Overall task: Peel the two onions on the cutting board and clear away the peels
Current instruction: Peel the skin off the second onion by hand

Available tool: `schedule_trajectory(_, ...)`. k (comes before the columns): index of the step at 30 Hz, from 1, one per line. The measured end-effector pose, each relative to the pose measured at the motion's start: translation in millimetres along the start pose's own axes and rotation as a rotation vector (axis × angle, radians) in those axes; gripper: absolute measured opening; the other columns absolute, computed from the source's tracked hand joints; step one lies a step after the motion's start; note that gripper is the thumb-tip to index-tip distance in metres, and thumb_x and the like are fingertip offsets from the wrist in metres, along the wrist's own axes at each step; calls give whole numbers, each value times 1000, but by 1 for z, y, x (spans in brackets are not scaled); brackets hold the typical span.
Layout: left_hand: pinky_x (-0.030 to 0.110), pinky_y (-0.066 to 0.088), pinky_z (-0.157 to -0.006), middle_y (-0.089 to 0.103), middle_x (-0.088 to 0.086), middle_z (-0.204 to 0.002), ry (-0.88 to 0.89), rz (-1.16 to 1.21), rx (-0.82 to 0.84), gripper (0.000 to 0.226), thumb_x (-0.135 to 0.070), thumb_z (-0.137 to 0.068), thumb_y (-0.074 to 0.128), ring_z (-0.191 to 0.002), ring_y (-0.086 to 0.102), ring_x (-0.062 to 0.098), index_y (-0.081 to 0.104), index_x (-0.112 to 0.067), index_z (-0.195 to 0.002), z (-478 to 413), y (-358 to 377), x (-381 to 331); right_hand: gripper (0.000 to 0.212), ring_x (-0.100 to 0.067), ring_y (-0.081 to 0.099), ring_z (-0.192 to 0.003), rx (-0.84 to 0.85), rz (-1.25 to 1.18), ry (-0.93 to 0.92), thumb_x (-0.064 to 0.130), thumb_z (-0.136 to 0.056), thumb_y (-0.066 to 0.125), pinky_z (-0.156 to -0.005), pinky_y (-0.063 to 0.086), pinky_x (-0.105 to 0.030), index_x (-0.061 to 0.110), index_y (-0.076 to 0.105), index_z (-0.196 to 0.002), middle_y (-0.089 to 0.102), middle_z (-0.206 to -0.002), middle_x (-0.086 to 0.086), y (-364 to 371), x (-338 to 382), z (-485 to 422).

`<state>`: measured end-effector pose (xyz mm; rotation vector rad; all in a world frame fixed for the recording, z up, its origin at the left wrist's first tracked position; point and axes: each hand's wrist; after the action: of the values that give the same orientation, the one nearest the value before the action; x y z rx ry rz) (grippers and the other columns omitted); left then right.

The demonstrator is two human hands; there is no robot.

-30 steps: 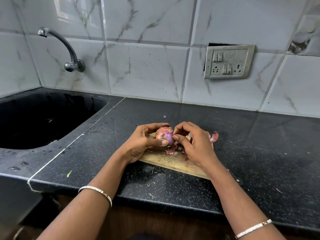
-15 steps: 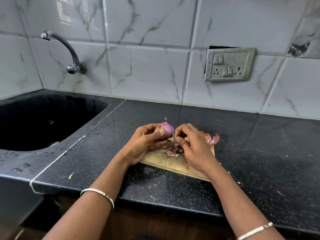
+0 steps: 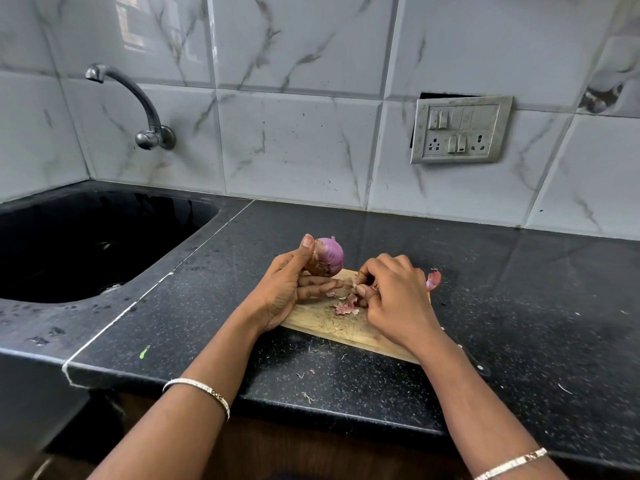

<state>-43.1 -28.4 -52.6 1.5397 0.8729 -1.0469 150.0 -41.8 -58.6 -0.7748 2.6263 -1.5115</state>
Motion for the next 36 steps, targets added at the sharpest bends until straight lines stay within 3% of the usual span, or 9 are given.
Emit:
schedule_trajectory(3,27,64,-67,76,21,-96,-5,-20,3,54,-49,-98,50,-80,77,27,67,0,-111,0,0,0,26,-11,49,-99,-70,-78,45,10,-83,63,-87,43,-42,31,54,-96,56,-97,17,-2,1,0)
schedule_trajectory(6,27,64,-70,76,21,-96,-4,-34,39,57,-48,-92,54,-79,77,26,65,2,-116,0,1,1,31,-5,58,-95,-154,-352,52,3,-83,64,-85,52,-36,27,58,-102,62,-96,17,-7,4,0)
schedule_trajectory(9,25,63,-73,73,26,-107,19,-47,68,61,-45,-90,60,-85,76,26,61,6,-123,0,-1,3,32,-3,64,-98,-182,-512,6,22,-87,76,-81,54,-24,23,61,-115,66,-104,13,-10,8,0)
schedule_trajectory(13,32,64,-79,70,24,-115,40,-59,88,52,-35,-86,68,-93,74,24,62,2,-121,-1,-3,6,42,-2,64,-100,-137,-514,-13,35,-82,82,-80,57,-31,26,63,-119,65,-112,13,-7,11,-2)
schedule_trajectory(21,30,63,-81,74,16,-107,-9,12,110,42,-22,-85,78,-89,75,24,63,-1,-118,-2,-8,3,31,-3,69,-99,-133,-619,73,19,-86,79,-86,59,-40,23,69,-115,73,-105,13,-6,7,-3)
schedule_trajectory(25,35,63,-84,75,16,-108,10,-7,135,45,-12,-77,76,-92,74,29,61,-5,-119,-3,-10,4,29,-3,70,-100,-105,-727,133,15,-85,81,-92,58,-34,20,71,-112,75,-105,10,-7,5,-3)
schedule_trajectory(28,39,63,-87,69,23,-120,33,-39,137,54,-8,-74,80,-101,72,34,59,-3,-124,-3,-11,6,19,-4,71,-89,-178,-786,206,29,-87,78,-84,60,-30,18,73,-101,76,-93,8,-11,8,-4)
schedule_trajectory(32,40,63,-84,64,23,-131,39,-119,163,66,-8,-71,83,-107,71,34,59,-8,-133,-2,-12,6,24,-3,64,-67,-351,-582,270,39,-88,76,-77,56,-40,21,66,-75,68,-69,10,-10,1,-3)
schedule_trajectory(36,39,62,-87,71,21,-122,49,-127,240,62,-8,-72,84,-106,71,34,65,-12,-130,0,-10,5,15,-1,69,-84,-229,-677,202,27,-87,79,-80,60,-38,21,67,-95,73,-90,10,-8,3,-4)
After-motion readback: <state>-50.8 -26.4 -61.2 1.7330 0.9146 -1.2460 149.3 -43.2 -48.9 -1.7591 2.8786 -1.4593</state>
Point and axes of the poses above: each hand's wrist, its own z-axis away from the middle knuckle, its own y-axis out of the palm, x = y × z
